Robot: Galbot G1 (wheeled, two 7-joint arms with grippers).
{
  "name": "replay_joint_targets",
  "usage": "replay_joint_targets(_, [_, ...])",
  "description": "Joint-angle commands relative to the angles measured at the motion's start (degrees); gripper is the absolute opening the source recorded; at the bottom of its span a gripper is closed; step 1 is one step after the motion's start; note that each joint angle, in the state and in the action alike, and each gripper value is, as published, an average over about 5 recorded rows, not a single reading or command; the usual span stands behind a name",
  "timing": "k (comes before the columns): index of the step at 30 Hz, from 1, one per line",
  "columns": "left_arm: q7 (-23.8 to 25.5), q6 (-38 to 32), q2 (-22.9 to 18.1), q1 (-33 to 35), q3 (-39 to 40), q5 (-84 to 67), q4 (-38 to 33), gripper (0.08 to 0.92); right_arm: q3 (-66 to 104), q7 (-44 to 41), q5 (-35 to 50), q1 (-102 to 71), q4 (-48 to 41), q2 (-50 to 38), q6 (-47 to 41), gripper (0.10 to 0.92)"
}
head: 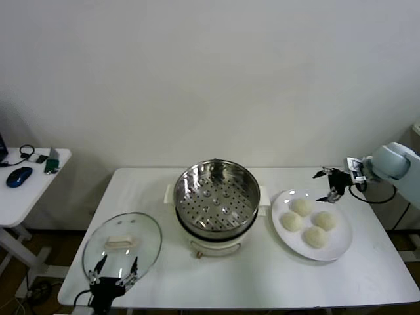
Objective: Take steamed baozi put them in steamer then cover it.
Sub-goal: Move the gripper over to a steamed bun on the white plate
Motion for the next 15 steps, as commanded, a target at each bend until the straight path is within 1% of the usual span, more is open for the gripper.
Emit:
replay_joint_targets(1, [0.03, -0.14, -0.07, 0.11, 0.00, 0.04, -0.11, 0.823, -12.30, -7.29, -1.09, 7.97, -7.74, 5.00, 2.41, 0.823])
replay_joint_targets(7, [0.14, 0.05, -0.21, 0.00, -0.05, 0.36, -0.21, 0.823, -7.59, -5.91, -0.85, 2.73, -14.59, 11.78, 3.07, 0.823])
replay_joint_targets(15, [0.18, 0.07, -0.60, 0.02, -0.43, 0.49, -0.04, 0.823, -4.20, -5.08, -1.63, -2.71, -19.38, 17.60, 3.12, 0.823])
